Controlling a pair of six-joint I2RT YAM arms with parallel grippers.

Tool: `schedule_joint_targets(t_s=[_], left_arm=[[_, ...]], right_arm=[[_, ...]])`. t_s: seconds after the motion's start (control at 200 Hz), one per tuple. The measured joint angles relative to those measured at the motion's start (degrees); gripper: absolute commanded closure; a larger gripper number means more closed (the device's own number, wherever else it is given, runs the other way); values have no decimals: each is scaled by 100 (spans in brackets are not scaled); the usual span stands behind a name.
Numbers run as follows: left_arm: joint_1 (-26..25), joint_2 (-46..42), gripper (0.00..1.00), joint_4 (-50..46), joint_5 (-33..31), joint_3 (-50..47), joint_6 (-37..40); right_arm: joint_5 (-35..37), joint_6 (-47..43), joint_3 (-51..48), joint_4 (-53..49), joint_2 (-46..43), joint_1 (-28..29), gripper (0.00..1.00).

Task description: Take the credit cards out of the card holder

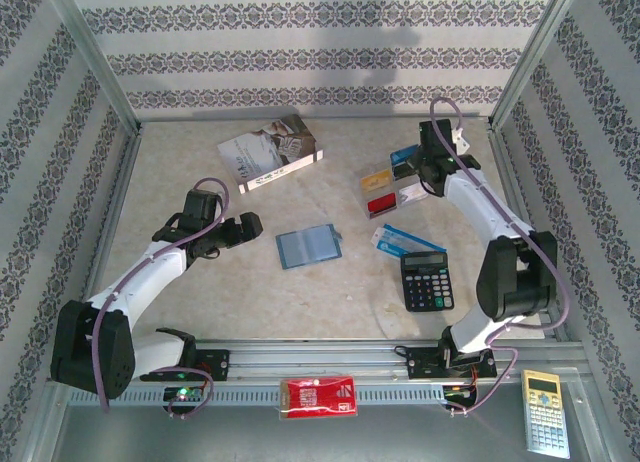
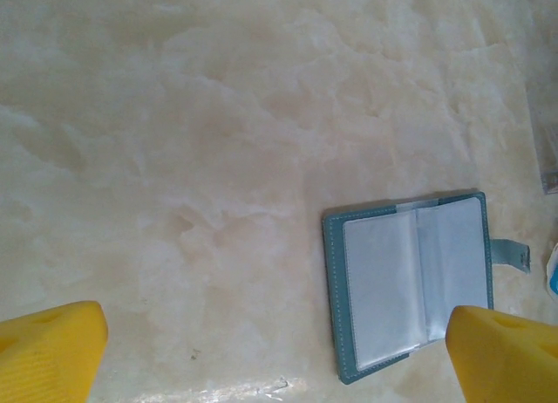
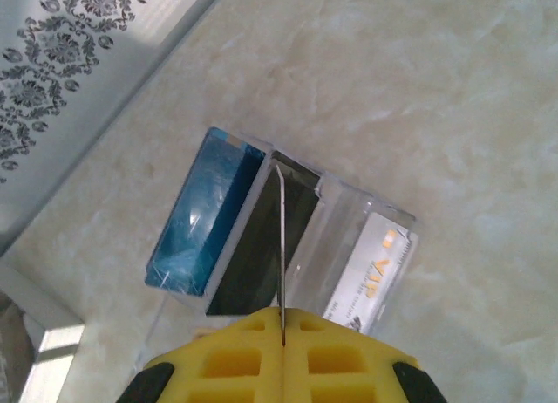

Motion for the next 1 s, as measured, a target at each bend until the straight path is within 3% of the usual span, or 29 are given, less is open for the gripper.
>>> schedule_joint_targets(t_s=[0.22, 0.5, 0.999], left_arm=[[0, 0, 0, 37, 52, -7, -20], [0, 0, 0, 57, 70, -28, -24], [0, -66, 0, 76, 205, -81, -61]], right_arm=[[507, 754, 546, -356, 525, 188, 100], [636, 1469, 1032, -675, 1036, 262, 100], [643, 1928, 1473, -955, 1541, 326, 100]])
